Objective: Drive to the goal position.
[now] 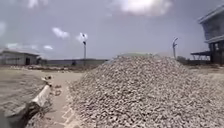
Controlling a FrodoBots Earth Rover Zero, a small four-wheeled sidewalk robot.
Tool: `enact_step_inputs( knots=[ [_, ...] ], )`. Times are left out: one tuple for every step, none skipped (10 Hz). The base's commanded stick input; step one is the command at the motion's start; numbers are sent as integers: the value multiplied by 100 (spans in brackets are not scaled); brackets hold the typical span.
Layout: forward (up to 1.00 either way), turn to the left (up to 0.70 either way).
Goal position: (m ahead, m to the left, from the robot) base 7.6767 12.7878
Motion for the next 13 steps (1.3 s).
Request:
enact_step_inputs(
  knots=[
    [34, 84],
    [34, 84],
    [34, 84],
    [33, 83],
    [34, 84],
    [34, 84],
    [34, 84],
    [34, 84],
    [33, 83],
    [34, 84],
    [34, 84],
    [33, 83],
    [34, 84]
  ],
)
